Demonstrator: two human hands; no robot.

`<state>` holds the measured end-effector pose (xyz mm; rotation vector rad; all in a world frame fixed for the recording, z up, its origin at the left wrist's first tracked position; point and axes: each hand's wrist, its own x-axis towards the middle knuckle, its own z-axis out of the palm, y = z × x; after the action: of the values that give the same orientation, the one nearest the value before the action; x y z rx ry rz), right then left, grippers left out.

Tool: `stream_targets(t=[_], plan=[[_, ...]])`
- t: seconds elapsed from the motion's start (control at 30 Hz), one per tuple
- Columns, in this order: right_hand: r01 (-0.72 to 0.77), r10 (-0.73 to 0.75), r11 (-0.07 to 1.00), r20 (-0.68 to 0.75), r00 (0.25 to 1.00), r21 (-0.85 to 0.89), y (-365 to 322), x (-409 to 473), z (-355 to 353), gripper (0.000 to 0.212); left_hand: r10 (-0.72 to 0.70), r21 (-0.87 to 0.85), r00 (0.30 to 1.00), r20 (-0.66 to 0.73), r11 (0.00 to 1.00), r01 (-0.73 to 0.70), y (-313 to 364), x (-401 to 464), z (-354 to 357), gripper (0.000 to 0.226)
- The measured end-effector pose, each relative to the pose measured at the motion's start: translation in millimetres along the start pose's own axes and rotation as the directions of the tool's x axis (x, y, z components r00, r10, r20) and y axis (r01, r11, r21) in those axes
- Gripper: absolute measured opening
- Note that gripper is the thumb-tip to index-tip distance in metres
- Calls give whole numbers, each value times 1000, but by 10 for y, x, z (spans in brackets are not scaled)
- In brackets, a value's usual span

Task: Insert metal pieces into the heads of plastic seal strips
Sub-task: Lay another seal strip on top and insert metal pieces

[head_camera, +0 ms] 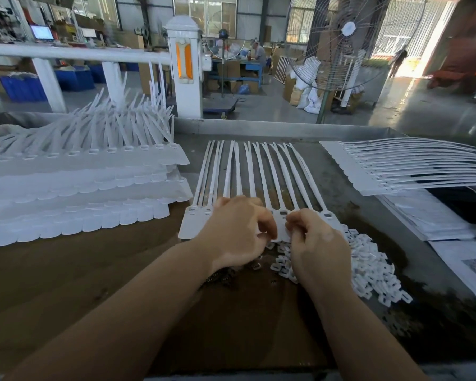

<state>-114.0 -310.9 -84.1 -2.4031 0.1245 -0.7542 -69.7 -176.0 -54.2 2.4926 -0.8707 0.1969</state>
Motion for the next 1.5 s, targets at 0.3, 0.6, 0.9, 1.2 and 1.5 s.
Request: stream_targets(t=[0.3, 0.6, 0.9, 1.2, 1.5], plan=[[-47, 47, 999, 35, 998, -9, 4, 6, -5, 20, 46, 53, 997, 55, 997, -49, 26, -121, 196, 23], [-37, 37, 999, 35, 999, -5, 10, 2, 12, 19, 30, 0, 999, -14, 1000, -30, 15, -124, 244, 16], [-26, 26, 1000, 7, 1000, 14, 13, -3, 15, 15, -83, -169, 995, -56, 983, 73, -48, -138, 188, 24], [-23, 23, 1000, 21, 1000, 1, 29, -1, 12, 16, -293, -430, 948, -123, 877, 215, -158, -115, 144, 14], [-32, 33, 999, 46, 998, -13, 39, 14, 7, 17, -327, -478, 933, -152, 850, 220, -185, -108, 136, 17]])
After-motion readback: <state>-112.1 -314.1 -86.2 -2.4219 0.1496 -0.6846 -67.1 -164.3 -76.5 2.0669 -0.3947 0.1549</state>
